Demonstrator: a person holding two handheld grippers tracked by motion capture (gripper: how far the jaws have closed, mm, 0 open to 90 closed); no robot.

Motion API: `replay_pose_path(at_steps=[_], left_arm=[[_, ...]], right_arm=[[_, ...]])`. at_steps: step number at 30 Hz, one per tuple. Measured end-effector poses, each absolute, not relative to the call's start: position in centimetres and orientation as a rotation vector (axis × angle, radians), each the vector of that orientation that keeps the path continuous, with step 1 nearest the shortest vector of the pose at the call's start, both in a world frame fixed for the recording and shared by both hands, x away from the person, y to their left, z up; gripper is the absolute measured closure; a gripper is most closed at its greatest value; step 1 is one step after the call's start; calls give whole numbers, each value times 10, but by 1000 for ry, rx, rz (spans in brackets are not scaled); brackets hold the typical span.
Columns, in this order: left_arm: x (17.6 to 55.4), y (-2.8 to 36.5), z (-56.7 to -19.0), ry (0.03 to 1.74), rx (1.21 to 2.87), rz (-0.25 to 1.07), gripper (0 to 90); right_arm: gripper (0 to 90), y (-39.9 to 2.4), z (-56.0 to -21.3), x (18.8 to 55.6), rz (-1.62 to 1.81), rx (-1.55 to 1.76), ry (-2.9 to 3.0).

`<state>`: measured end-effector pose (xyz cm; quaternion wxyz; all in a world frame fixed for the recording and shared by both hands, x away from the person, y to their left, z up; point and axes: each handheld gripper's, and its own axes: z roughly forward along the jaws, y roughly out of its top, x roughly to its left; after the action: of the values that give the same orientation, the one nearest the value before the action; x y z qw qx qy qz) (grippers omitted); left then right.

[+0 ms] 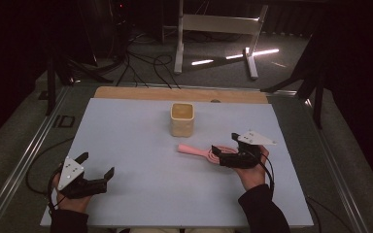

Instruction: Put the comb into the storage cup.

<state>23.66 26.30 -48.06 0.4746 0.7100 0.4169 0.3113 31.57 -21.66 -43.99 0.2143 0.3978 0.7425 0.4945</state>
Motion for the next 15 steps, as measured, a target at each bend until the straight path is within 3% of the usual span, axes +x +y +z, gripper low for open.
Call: replay_pose_path(at_steps=[15], left_arm=[[237, 263, -481, 1021, 1738, 758, 2]], right_arm=[[86, -189, -435, 332, 1377, 1092, 2094]])
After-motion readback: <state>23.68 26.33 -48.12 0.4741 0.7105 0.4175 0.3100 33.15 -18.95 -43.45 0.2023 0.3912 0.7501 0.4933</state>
